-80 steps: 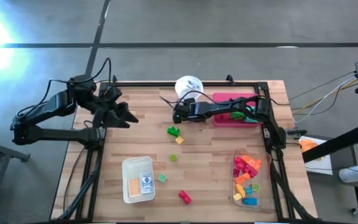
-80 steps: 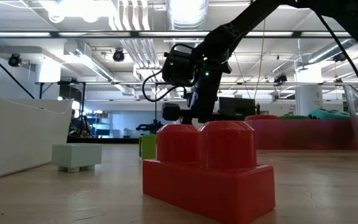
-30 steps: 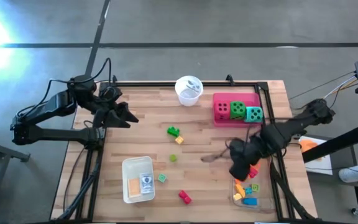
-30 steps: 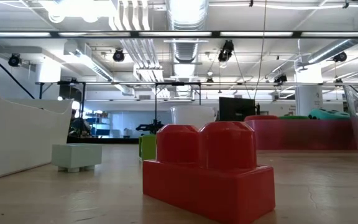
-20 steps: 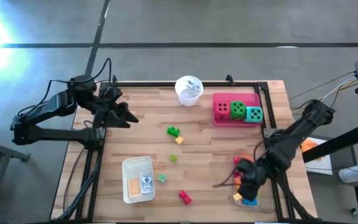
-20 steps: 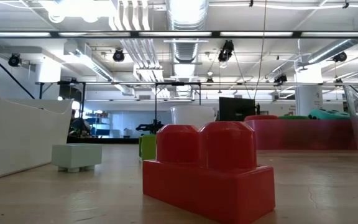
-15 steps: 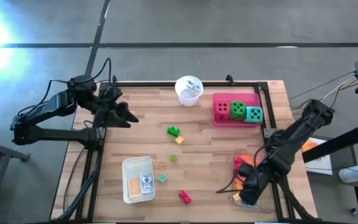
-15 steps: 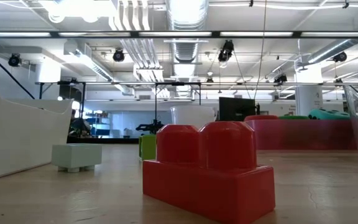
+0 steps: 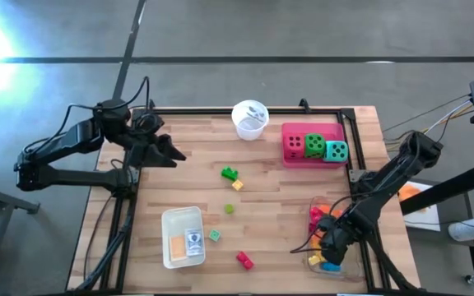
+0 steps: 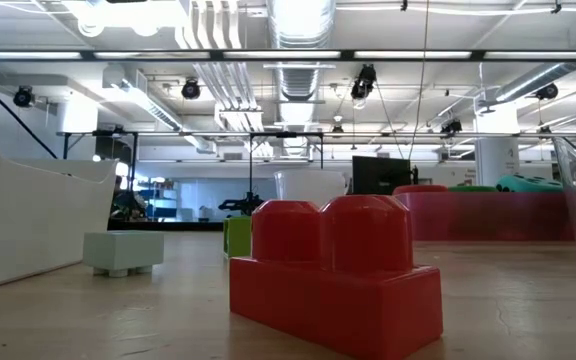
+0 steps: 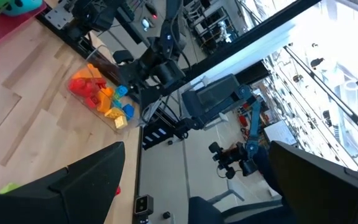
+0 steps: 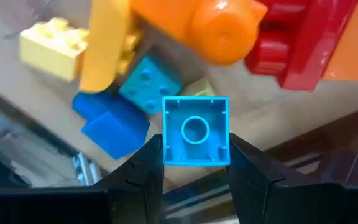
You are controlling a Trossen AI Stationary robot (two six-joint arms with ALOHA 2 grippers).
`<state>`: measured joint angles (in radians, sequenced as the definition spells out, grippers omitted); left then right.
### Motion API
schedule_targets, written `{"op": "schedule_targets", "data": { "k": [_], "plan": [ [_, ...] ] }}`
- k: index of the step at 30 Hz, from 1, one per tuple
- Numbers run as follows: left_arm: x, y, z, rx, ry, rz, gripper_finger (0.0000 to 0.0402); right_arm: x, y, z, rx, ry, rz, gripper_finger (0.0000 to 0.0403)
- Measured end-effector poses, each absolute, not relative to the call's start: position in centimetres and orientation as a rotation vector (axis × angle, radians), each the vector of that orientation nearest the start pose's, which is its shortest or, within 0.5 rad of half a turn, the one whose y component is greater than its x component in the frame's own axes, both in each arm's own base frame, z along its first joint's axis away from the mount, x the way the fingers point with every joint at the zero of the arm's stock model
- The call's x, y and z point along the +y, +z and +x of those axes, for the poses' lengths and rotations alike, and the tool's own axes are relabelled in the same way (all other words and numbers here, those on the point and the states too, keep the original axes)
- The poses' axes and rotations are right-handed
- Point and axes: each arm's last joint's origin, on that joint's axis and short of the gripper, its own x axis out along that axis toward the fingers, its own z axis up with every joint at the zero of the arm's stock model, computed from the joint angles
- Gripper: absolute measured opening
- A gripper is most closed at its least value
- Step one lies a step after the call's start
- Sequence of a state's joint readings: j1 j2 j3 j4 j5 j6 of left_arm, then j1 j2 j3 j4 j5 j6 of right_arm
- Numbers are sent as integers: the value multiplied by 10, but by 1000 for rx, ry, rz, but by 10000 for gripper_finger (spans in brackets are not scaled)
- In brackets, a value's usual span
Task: Pick & Place Toys
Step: Put the blue game piece into the transparent bin
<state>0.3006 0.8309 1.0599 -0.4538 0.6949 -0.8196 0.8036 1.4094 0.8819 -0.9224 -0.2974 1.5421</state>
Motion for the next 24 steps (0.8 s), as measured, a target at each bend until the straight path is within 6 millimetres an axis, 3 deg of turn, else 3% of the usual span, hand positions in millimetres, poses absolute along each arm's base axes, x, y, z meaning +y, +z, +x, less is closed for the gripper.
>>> {"op": "schedule_targets", "data": {
  "k": [24],
  "plan": [
    [32, 388, 163, 363, -258, -921, 399, 161, 176, 162, 1677, -393, 822, 128]
  ]
}}
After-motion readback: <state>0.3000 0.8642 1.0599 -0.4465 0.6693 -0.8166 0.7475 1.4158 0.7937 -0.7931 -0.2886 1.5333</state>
